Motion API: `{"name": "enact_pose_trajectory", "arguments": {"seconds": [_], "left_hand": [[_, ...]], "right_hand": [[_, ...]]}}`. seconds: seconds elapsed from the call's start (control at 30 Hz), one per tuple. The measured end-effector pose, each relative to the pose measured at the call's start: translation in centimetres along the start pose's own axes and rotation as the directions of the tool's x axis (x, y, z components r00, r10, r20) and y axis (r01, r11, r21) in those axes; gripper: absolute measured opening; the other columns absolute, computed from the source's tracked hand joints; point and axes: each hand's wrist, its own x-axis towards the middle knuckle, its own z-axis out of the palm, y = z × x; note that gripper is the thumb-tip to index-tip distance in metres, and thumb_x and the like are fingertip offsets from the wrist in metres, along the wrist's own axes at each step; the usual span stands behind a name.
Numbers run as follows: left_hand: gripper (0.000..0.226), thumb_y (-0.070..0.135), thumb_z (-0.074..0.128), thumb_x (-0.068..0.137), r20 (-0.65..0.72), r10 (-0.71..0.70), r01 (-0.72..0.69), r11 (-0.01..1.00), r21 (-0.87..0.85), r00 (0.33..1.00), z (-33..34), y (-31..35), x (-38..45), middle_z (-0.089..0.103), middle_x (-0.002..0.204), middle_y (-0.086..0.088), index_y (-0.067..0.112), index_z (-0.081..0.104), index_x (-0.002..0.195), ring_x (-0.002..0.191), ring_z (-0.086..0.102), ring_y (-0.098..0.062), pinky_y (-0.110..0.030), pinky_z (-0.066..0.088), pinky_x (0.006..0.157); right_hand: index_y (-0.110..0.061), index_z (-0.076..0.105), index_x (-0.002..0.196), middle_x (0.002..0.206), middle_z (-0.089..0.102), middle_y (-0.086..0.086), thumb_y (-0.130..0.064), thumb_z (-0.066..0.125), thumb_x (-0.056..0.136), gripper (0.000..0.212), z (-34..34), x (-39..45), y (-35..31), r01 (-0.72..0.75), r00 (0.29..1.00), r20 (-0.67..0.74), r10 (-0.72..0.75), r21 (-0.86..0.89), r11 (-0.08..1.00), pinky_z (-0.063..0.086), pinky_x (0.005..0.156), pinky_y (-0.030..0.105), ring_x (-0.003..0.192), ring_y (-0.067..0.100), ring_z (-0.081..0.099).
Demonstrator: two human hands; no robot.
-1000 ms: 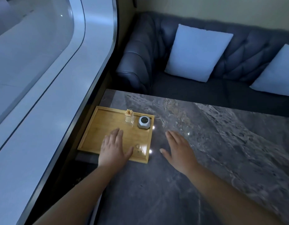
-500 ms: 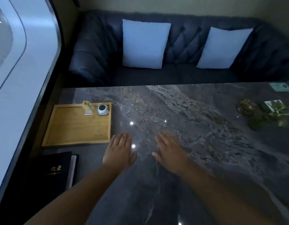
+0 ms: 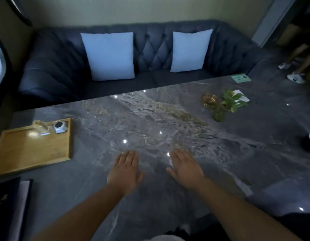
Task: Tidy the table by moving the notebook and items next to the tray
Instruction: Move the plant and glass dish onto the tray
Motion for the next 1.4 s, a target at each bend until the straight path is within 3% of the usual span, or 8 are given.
{"name": "enact_pose_trajectory", "arguments": {"seconds": [0.13,0.37,0.57,0.73,1.0,1.07,1.2,1.4], "left_hand": [[0.075,0.056,0.029,0.090,0.004,-0.016,0.015,1.000,0.004,1.000,0.0,5.6,1.1,0.034,0.151,-0.016,0.006,0.028,0.145,0.139,0.027,-0.032,-0.044,0.015,0.115],[0.066,0.049,0.052,0.086,-0.044,-0.028,0.026,0.999,-0.048,0.999,-0.6,14.2,4.1,0.052,0.136,-0.019,0.003,0.050,0.133,0.126,0.048,-0.036,-0.048,0.035,0.107],[0.071,0.056,0.038,0.086,-0.060,0.035,-0.037,0.999,-0.022,0.998,-1.1,17.4,6.7,0.053,0.136,-0.017,0.004,0.048,0.134,0.127,0.047,-0.035,-0.049,0.034,0.107],[0.076,0.060,0.028,0.086,-0.042,0.109,-0.109,0.994,0.007,0.993,-1.2,17.7,9.9,0.042,0.147,-0.013,0.009,0.036,0.142,0.137,0.034,-0.030,-0.043,0.020,0.114],[0.082,0.064,0.023,0.083,-0.038,0.143,-0.146,0.987,-0.071,0.989,-1.5,20.7,16.0,0.044,0.146,-0.011,0.009,0.037,0.142,0.135,0.037,-0.028,-0.042,0.021,0.113],[0.079,0.062,0.029,0.083,-0.031,0.137,-0.139,0.987,-0.080,0.990,-1.4,22.0,17.8,0.047,0.143,-0.011,0.009,0.041,0.141,0.132,0.041,-0.028,-0.043,0.026,0.111],[0.067,0.055,0.057,0.076,-0.098,0.146,-0.157,0.981,-0.118,0.984,-1.2,24.9,21.6,0.064,0.121,-0.010,0.009,0.058,0.124,0.109,0.062,-0.029,-0.043,0.048,0.092],[0.077,0.060,0.044,0.085,-0.019,-0.042,0.036,0.969,-0.246,0.999,0.9,29.1,28.0,0.035,0.150,-0.008,0.014,0.029,0.145,0.136,0.031,-0.026,-0.037,0.021,0.113]], "right_hand": [[-0.012,0.019,0.149,0.156,0.023,0.009,-0.051,0.033,0.095,0.068,-0.7,-3.1,5.7,-0.010,1.000,0.011,0.010,0.018,1.000,0.011,0.118,0.039,0.143,0.025,0.018],[-0.012,0.029,0.145,0.152,0.030,0.009,-0.050,0.039,0.094,0.065,-2.6,-6.5,14.3,-0.029,0.999,-0.012,0.030,0.040,0.999,0.014,0.116,0.039,0.142,0.026,0.021],[-0.013,0.026,0.146,0.153,0.030,0.009,-0.051,0.038,0.093,0.066,-2.6,-7.1,17.5,-0.073,0.997,-0.015,0.074,0.050,0.996,0.015,0.116,0.039,0.141,0.026,0.023],[-0.013,0.028,0.145,0.151,0.032,0.008,-0.046,0.038,0.093,0.062,-2.3,-7.1,19.4,-0.194,0.979,-0.053,0.198,0.074,0.978,0.014,0.117,0.038,0.141,0.024,0.022],[-0.016,0.025,0.146,0.154,0.027,0.005,-0.051,0.038,0.091,0.066,-3.5,-6.6,24.5,-0.331,0.935,-0.098,0.342,0.112,0.937,0.012,0.116,0.034,0.143,0.020,0.017],[-0.016,0.025,0.146,0.154,0.026,0.006,-0.050,0.039,0.092,0.066,-3.8,-5.9,26.5,-0.330,0.936,-0.088,0.341,0.119,0.937,0.012,0.116,0.034,0.143,0.020,0.018],[-0.015,0.027,0.147,0.154,0.028,0.006,-0.052,0.038,0.093,0.066,-4.0,-3.6,31.2,-0.311,0.943,-0.079,0.323,0.130,0.941,0.016,0.116,0.036,0.144,0.020,0.018],[-0.013,0.025,0.148,0.155,0.027,0.007,-0.052,0.037,0.093,0.068,-3.5,0.7,39.4,-0.177,0.984,0.006,0.178,0.134,0.975,0.020,0.116,0.035,0.143,0.021,0.019]]}}
